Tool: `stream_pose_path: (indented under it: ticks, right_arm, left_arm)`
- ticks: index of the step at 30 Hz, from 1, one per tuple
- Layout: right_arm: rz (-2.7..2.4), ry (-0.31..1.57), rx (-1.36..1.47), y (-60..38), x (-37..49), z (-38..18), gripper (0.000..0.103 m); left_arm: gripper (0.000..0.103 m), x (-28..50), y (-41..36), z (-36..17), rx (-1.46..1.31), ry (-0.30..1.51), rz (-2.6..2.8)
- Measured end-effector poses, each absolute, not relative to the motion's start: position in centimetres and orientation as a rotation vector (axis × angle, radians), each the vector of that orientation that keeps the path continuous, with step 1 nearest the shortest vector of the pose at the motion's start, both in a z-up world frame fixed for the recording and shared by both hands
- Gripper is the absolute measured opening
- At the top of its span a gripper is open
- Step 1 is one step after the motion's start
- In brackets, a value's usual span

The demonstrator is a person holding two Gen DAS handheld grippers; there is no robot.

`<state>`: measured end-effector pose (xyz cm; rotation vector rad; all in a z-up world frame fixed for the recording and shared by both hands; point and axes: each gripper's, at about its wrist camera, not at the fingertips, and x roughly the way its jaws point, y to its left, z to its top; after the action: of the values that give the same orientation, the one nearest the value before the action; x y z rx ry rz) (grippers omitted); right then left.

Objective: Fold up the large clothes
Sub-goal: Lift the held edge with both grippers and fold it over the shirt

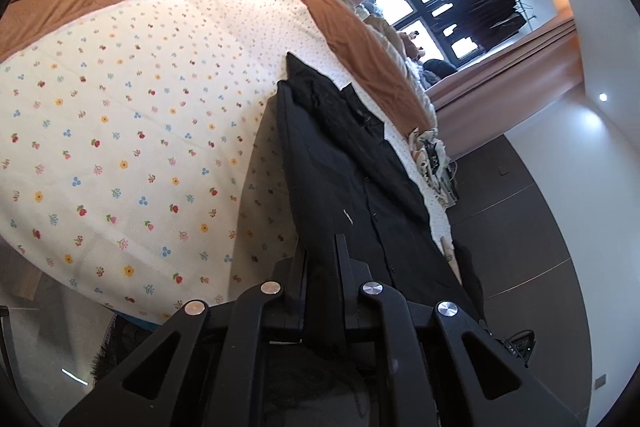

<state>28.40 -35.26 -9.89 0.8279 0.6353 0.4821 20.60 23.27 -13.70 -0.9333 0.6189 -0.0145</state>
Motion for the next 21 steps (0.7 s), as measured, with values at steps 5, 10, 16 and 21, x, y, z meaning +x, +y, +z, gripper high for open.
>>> stream_pose_path:
  ticks: [5,10,16,21]
  right_arm:
    - [0.516,0.608,0.812,-35.4,26.8,-8.4,0.007]
    - [0.543,0.571,0.799,-35.9,25.3,-6.2,0.007]
    - [0.587,0.516,0.785,-35.8,23.4,-4.2,0.007]
    - [0.615,0.473,0.78,-36.4,21.6,-3.0,0.007]
  left_arm:
    - [0.012,18.3,23.3,-11.2,-0.945,0.563,-0.011]
    - [0.012,15.7,22.9,-8.3,-0.936,0.503,-0.032]
    - [0.011,12.4,22.4,-5.0,-0.927,0.426,-0.057]
    - [0.011,9.7,22.5,-2.2,-0.926,0.36,-0.074]
